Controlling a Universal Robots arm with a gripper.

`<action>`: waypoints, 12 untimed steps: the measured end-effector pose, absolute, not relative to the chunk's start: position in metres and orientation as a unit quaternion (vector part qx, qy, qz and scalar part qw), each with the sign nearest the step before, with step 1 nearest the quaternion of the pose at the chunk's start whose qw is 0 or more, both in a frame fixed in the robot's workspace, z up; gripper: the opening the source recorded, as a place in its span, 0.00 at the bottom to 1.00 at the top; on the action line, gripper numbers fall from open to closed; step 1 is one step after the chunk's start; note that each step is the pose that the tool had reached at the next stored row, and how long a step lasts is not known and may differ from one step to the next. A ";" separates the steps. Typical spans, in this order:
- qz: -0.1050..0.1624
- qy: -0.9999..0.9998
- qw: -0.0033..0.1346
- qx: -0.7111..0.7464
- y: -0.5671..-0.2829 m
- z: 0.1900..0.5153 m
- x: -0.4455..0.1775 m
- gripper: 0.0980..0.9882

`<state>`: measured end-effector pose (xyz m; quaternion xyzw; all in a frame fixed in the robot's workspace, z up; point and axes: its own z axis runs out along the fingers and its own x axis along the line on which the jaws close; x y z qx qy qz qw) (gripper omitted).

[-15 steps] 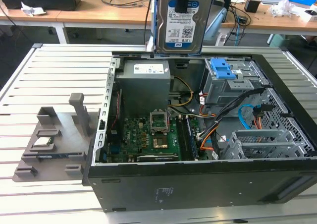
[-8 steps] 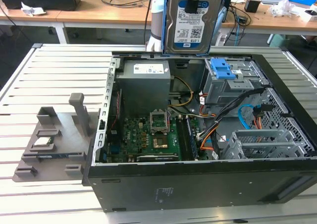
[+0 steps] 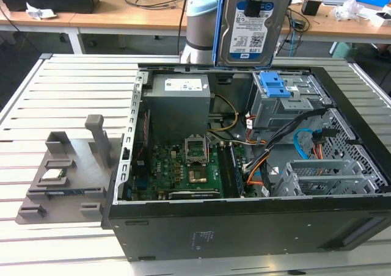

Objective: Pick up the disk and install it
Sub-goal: 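Pick up the disk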

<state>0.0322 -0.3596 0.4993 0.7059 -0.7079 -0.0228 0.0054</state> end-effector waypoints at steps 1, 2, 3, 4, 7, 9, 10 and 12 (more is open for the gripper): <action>-0.023 -0.708 0.005 0.706 -0.360 0.499 0.034 0.29; -0.023 -0.708 0.005 0.706 -0.360 0.499 0.038 0.29; -0.023 -0.708 0.005 0.706 -0.360 0.499 0.040 0.29; -0.023 -0.708 0.005 0.706 -0.360 0.499 0.044 0.29; -0.023 -0.708 0.005 0.706 -0.360 0.499 0.055 0.29; -0.023 -0.708 0.005 0.706 -0.360 0.499 0.059 0.29; -0.023 -0.708 0.005 0.706 -0.360 0.499 0.062 0.29; -0.023 -0.708 0.005 0.706 -0.360 0.499 0.067 0.29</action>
